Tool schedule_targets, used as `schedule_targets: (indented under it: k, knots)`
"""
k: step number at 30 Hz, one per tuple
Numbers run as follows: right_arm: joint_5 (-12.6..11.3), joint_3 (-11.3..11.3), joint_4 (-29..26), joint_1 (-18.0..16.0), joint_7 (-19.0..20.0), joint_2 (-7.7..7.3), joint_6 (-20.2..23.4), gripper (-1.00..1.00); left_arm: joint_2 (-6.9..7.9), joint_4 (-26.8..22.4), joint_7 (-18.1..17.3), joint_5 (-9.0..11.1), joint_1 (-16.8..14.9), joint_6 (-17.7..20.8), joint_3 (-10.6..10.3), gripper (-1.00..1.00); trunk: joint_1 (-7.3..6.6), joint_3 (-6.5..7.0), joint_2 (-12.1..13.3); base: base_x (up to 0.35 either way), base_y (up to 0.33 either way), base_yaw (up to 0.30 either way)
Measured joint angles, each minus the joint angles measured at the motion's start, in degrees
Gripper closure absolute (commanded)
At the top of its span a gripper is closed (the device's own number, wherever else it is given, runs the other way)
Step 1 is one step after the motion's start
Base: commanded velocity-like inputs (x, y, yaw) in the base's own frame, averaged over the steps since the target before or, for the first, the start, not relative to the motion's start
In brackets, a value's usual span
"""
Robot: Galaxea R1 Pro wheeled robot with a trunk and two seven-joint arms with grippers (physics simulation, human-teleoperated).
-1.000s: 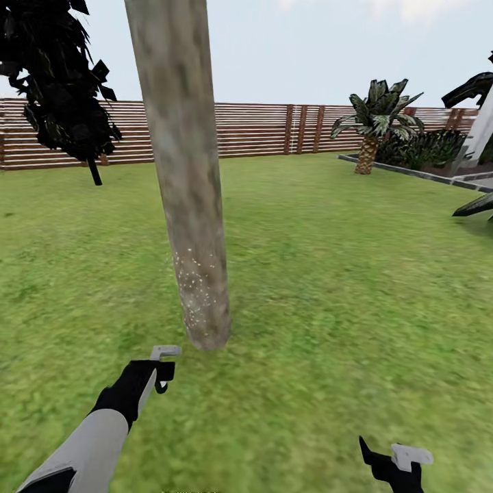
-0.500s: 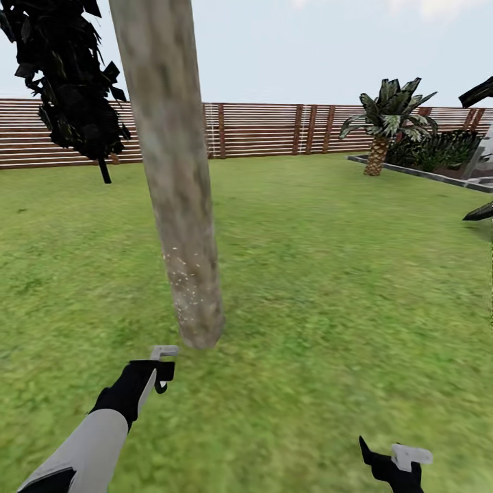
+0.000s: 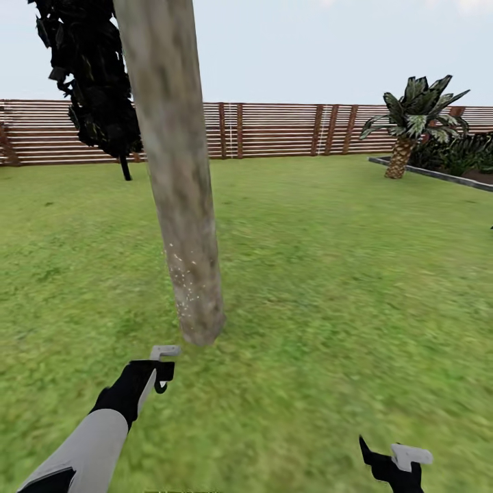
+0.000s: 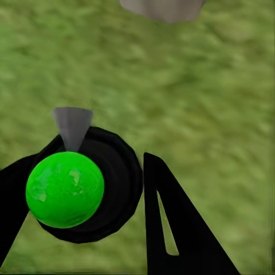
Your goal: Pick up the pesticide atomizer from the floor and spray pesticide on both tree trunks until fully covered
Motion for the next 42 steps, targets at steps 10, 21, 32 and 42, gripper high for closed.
schedule_targets:
  k: [10, 21, 32, 42]
  knots:
    - [0.00, 0.00, 0.00, 0.00, 0.07, 0.00, 0.00, -1.00, 0.22, 0.00, -0.04, 0.00, 0.00, 0.13, 0.06, 1.00, 0.00, 0.00, 0.00, 0.040, -0.272, 0.078]
    - [0.00, 0.00, 0.00, 0.00, 0.05, 0.00, 0.00, -1.00, 0.34, 0.00, -0.06, -0.16, 0.00, 0.17, 0.09, 1.00, 0.00, 0.00, 0.00, 0.084, -0.272, 0.164]
    - [0.00, 0.00, 0.00, 0.00, 0.05, 0.00, 0.00, -1.00, 0.52, -0.02, -0.07, -0.19, 0.00, 0.35, 0.22, 1.00, 0.00, 0.00, 0.00, 0.101, -0.272, 0.277]
    - [0.00, 0.00, 0.00, 0.00, 0.07, 0.00, 0.00, -1.00, 0.53, -0.06, -0.07, -0.18, 0.00, 0.26, 0.00, 1.00, 0.00, 0.00, 0.00, 0.117, -0.272, 0.119]
